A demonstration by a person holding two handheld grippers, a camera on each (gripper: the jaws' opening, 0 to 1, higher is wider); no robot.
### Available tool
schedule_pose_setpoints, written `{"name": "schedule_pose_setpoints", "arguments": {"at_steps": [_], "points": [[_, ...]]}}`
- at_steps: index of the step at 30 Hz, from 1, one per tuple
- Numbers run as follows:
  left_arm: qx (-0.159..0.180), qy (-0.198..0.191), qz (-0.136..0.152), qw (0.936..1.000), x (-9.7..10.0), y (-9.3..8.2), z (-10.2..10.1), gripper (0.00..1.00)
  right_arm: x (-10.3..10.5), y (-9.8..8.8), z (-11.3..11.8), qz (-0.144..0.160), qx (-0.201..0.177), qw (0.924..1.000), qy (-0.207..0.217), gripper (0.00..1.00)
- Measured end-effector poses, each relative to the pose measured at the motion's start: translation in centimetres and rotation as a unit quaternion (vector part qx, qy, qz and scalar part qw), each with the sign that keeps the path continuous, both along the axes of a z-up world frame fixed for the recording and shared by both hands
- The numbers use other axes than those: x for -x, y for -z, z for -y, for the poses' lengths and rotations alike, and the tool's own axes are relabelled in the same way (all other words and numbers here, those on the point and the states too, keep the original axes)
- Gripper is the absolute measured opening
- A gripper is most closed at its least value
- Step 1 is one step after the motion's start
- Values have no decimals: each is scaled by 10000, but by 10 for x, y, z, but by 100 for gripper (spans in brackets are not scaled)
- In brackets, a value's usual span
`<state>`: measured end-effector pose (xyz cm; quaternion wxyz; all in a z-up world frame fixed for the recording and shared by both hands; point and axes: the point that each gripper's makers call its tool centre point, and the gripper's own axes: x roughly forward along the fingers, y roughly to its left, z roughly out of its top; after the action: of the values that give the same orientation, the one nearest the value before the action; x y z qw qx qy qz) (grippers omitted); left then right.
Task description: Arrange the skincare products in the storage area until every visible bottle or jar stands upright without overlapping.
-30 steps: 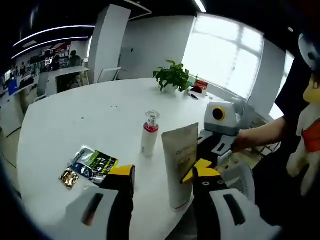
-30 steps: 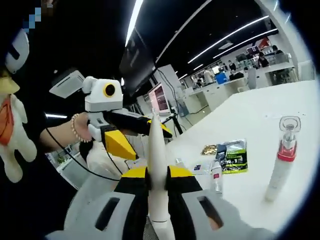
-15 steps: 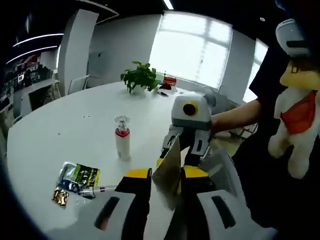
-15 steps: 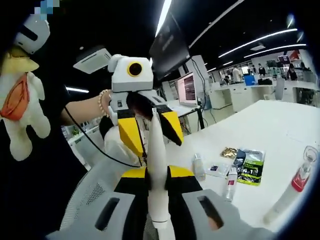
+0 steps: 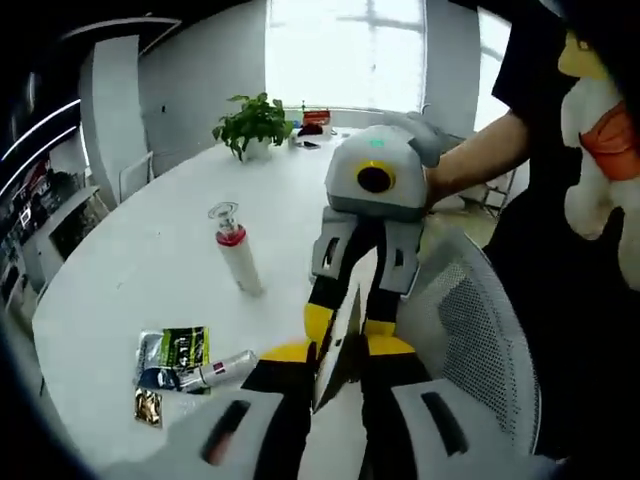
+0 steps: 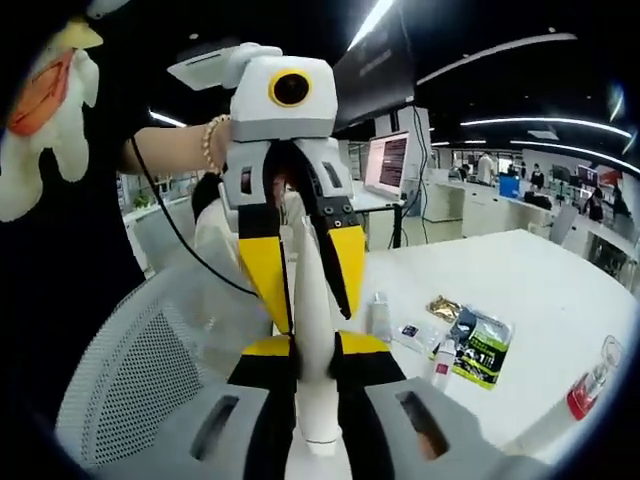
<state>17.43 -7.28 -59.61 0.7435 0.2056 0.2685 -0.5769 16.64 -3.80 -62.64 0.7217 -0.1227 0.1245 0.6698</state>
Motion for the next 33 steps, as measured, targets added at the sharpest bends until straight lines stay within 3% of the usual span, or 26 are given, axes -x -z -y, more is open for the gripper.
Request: {"name": "schedule_pose_setpoints", "arguments": {"at_steps": [5,12,23,33], "points": [[-590,445,188,9971,0,21,-7,17,1,15,-2,120,272,9996,27,14],[-955,688,95,9930,-2,40,-3,15,-1,33,2,57,469,9988,142,15],[-986,894,108,9910,-11,38,3,15,-13,33,11,-237,181,9985,454,18],[-1106,1085,178,9878,-13,42,7,16,-17,36,12,-244,254,9980,533,21]]}}
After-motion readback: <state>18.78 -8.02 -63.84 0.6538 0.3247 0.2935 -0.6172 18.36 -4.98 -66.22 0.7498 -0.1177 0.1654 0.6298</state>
